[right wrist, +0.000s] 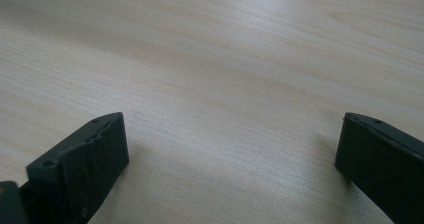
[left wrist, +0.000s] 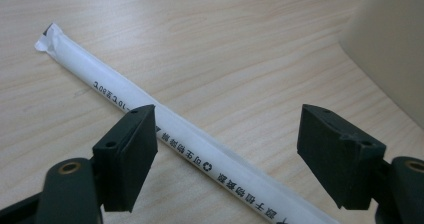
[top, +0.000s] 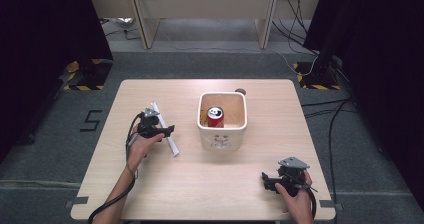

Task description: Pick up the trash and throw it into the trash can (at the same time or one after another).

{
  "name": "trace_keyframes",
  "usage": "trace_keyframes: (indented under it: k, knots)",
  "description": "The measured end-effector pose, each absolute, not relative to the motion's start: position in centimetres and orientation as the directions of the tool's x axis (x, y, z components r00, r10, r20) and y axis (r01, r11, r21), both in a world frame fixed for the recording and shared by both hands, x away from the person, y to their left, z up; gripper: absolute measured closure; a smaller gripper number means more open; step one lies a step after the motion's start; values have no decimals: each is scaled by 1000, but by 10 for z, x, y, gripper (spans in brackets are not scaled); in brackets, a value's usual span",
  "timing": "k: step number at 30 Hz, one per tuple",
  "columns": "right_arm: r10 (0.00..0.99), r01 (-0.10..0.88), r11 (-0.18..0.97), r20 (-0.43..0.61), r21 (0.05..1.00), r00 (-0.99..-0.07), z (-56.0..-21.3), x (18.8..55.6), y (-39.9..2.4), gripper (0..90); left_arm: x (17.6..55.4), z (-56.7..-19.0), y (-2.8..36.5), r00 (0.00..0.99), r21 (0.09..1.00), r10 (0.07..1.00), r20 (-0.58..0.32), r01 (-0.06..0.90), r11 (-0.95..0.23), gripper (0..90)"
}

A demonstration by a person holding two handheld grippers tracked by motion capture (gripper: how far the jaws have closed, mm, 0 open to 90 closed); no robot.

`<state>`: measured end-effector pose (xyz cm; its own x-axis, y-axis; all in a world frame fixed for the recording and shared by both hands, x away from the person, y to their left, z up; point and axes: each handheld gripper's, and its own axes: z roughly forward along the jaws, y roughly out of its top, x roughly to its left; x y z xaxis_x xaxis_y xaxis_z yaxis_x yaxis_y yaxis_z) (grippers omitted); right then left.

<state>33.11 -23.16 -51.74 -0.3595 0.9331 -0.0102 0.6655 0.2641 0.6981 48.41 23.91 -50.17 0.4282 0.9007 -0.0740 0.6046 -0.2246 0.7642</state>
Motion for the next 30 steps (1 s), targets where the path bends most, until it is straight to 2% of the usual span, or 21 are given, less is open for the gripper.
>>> trace_keyframes:
  k: [5, 8, 24, 30]
  knots:
    - [933, 666, 264, -9, 698, -361, -517, 331, -231, 6, 486, -507, 240, 425, 758, 903, -60, 609, -236, 289]
    - [933, 666, 264, -9, 698, -361, -517, 331, -231, 6, 487, -509, 240, 427, 753, 903, -49, 610, -247, 367]
    - [932, 666, 265, -9, 697, -362, -517, 331, -232, 6, 485, -513, 248, 444, 724, 896, -23, 625, -291, 627]
    - [932, 666, 264, -8, 698, -361, -517, 331, -231, 6, 487, -512, 249, 441, 715, 897, -34, 638, -286, 577]
